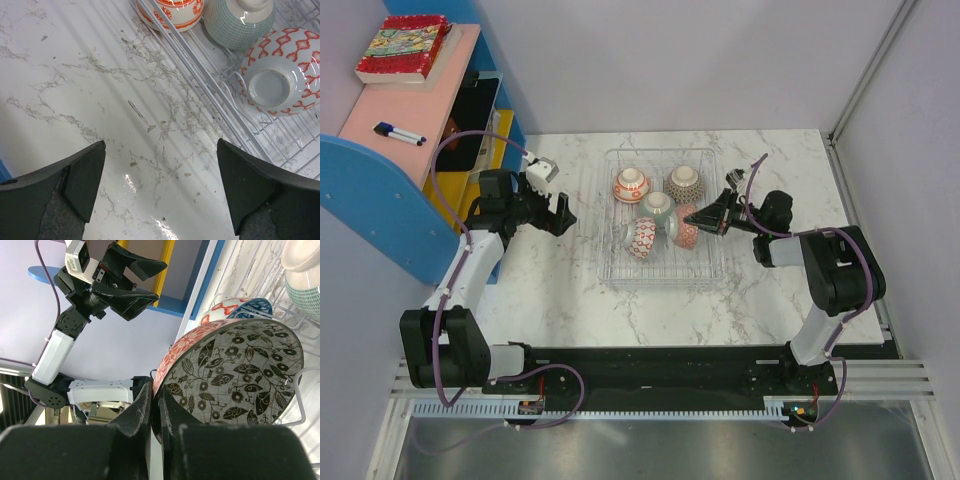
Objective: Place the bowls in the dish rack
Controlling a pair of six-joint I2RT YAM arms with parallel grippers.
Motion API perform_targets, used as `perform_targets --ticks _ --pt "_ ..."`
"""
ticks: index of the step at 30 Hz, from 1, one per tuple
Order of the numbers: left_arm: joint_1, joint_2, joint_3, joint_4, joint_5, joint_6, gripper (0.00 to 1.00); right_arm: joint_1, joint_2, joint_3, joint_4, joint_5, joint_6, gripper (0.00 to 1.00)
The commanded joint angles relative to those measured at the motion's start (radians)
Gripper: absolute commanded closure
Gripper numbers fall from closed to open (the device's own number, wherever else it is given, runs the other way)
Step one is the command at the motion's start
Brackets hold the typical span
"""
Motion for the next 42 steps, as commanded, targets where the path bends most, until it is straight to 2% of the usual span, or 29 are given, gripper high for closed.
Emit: perform_targets --ticks 1,6,7,8,13,14,17,20,25,31,42 --pt "0.003 -0.024 -0.001 0.038 0.033 0.013 0.02 -0.009 0.019 -0.001 0.012 0.018 -0.056 1.00" --pt "0.003 -0.022 0.001 0.038 0.036 0.015 0.02 -0.031 0.002 0.013 -0.197 0.030 -0.173 1.00" --pt "0.003 -0.022 0.002 0.038 0.038 0.013 0.02 -0.033 -0.007 0.016 -0.280 0.040 -0.203 0.99" --pt "0.003 -0.021 0.004 0.038 0.039 0.013 0.02 -0.036 -0.011 0.028 -0.324 0.041 -0.260 0.91" --pt "0.003 -0.022 0.002 0.038 0.039 0.013 0.02 -0.050 -0.002 0.051 -0.481 0.037 -0.354 0.71" --pt "0.003 -0.025 0.004 0.040 0.039 0.013 0.02 -0.048 -0.002 0.056 -0.493 0.035 -0.363 0.60" --pt "0.003 -0.025 0.004 0.038 0.039 0.016 0.02 -0.050 -0.007 0.083 -0.583 0.044 -0.423 0.44" --pt "0.003 -0.027 0.001 0.038 0.041 0.015 0.02 -0.051 -0.016 0.117 -0.717 0.058 -0.520 0.34" --pt "0.003 -0.027 -0.001 0.038 0.045 0.016 0.02 -0.051 -0.042 0.178 -0.963 0.147 -0.712 0.30" --pt "0.003 -0.031 -0.002 0.038 0.042 0.018 0.02 -0.053 -0.087 0.295 -1.204 0.305 -0.837 0.29" --pt "0.003 -0.040 -0.007 0.036 0.044 0.024 0.02 -0.028 -0.111 0.405 -1.467 0.434 -0.970 0.28"
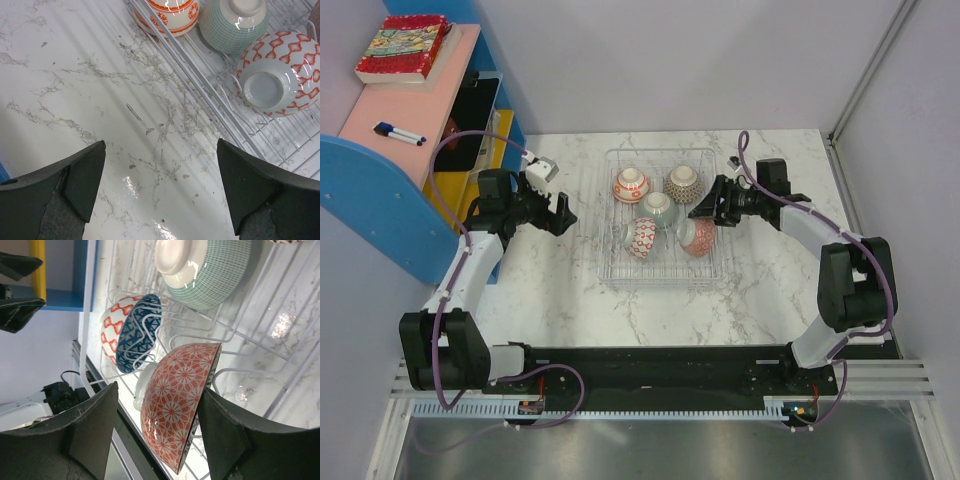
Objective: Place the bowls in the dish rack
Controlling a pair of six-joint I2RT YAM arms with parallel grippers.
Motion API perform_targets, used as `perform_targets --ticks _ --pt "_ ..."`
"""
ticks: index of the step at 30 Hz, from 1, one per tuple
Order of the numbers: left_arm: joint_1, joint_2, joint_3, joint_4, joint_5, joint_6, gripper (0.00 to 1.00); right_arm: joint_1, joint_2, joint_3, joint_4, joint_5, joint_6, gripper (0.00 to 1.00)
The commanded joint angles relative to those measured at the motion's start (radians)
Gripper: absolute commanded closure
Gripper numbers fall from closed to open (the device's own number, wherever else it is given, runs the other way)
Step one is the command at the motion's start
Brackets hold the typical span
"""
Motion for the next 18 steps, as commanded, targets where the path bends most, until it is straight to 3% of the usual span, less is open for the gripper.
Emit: perform_targets --ticks 1,13,18 --pt "0.003 -0.027 -0.008 0.033 0.028 0.023 0.02 0.006 0.000 0.064 -0.217 0.216 -0.169 0.29" --pt "0.003 -0.036 -0.008 0.032 0.022 0.026 0.02 0.098 -0.035 0.308 -0.542 0.592 -0.301 0.28" --pt "0.003 -0.045 -0.007 0.027 0.016 0.026 0.02 0.100 -0.045 0.417 -0.599 0.638 -0.362 0.24"
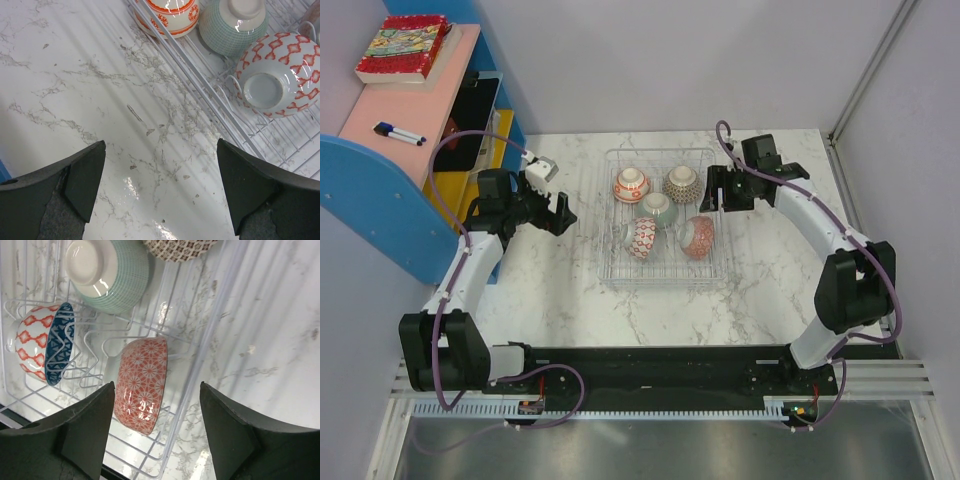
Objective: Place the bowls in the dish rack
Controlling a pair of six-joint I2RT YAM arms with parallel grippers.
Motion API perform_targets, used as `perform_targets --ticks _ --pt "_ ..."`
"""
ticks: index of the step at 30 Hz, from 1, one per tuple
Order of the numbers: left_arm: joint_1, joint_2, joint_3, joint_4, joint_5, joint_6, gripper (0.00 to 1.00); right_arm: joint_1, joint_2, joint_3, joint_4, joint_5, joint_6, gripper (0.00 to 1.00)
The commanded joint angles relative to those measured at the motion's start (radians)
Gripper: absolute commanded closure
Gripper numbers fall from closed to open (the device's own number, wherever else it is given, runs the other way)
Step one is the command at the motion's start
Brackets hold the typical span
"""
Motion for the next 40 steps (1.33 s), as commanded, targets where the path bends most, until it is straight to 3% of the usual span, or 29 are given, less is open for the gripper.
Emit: perform_targets --ticks 1,7,13,22,40 --pt "0.003 -0.047 -0.007 0.023 0.016 0.027 0.02 -0.005 -0.048 0.117 -0.089 0.105 -0.103 0.23" --pt "0.003 -0.094 -0.007 0.022 0.002 0.027 0.00 -0.015 -0.163 0.143 -0.031 -0.093 -0.270 0.03" --pt "0.011 -0.171 -0.020 0.016 -0.018 0.023 0.00 -0.017 -0.367 -0.033 0.149 -0.104 -0.448 0.03" --pt "0.070 -0.301 -0.040 0.027 0.045 -0.026 0.00 -0.023 -0.602 -0.126 0.147 0.020 -0.577 0.03" --pt "0.080 -0.295 -0.053 0.036 0.071 -0.031 0.00 -0.023 -0.653 -0.178 0.248 0.023 -0.507 0.03"
